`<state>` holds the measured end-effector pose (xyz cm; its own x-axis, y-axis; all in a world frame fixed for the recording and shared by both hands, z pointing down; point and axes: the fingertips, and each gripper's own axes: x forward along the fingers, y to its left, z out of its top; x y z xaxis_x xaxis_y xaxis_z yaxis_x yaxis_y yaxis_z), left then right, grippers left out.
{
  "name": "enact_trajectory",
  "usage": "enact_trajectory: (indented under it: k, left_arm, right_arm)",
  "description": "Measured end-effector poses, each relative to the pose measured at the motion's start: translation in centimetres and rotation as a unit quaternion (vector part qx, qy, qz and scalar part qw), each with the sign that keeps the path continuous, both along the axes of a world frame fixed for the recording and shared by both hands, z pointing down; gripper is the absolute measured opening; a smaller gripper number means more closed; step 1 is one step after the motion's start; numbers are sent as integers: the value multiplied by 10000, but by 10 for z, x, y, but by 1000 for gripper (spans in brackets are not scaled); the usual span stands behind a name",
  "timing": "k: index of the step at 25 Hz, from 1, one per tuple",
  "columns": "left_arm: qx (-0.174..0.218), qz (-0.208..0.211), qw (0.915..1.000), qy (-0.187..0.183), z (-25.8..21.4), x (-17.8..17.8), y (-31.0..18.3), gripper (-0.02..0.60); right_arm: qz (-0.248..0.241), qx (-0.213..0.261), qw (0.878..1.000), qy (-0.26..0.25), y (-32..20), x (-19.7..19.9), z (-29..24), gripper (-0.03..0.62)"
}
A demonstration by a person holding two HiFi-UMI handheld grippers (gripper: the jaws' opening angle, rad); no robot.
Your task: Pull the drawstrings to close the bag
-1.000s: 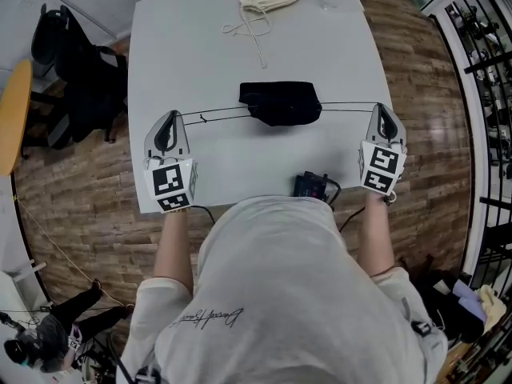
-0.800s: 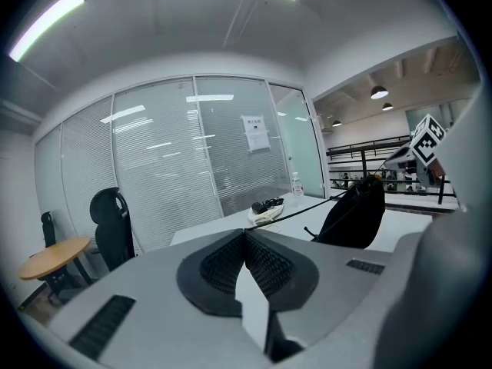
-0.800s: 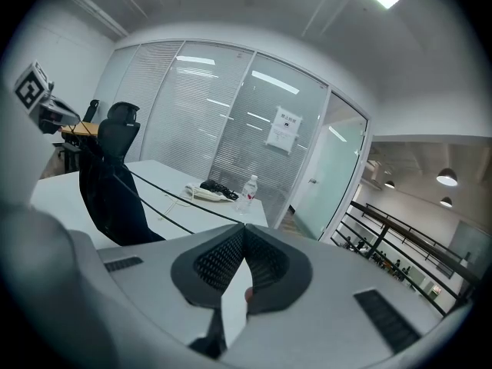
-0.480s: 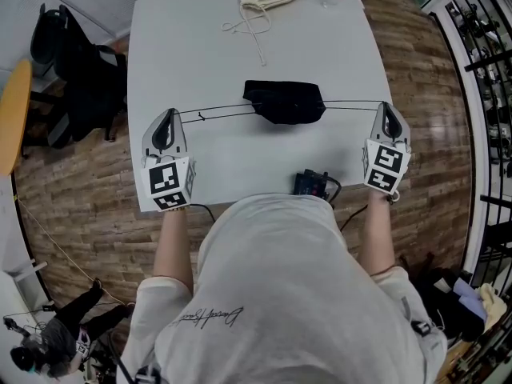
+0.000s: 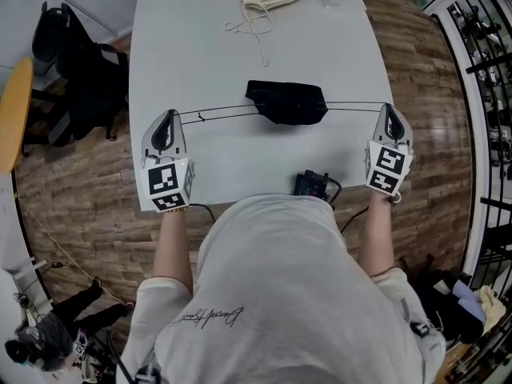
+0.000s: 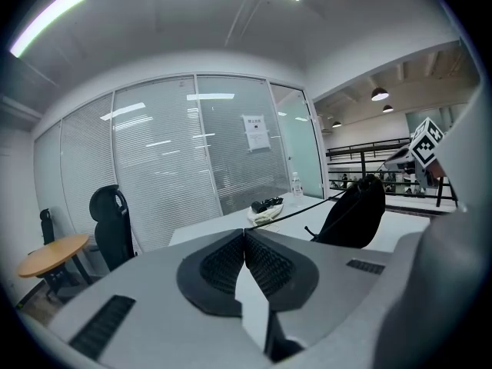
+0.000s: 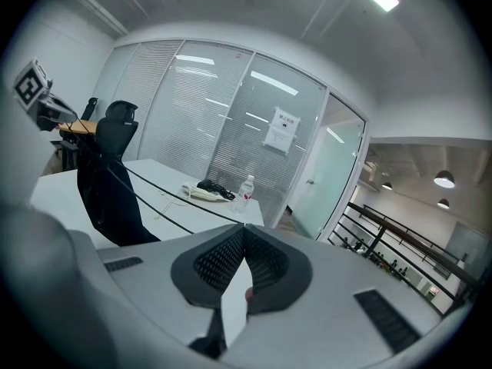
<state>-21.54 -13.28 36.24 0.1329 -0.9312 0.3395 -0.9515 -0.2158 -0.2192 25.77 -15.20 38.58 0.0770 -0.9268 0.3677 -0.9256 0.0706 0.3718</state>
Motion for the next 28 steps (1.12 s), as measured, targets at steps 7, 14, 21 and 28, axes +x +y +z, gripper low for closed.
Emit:
enact_trajectory:
  k: [7,14,21,28]
  left_arm:
    - [-11,-51,10000,65,-1,-3,1,14]
    - [-78,-50,9999,94,3,-6,1,14]
    - [-222,-95,9992,321,11,-6,0,12]
    - [-296,-125,9967,742,15,0,7,12]
  right_arm:
    - [-111,-11,9999,-50,-1,-4,-2,25]
    - [-187,-55,9998,-108,-1,-7,-2,25]
    - [-275,-202,9982,-501,1,-7,8,25]
    - [-475,-338,9945,-865,8,-26,15,25]
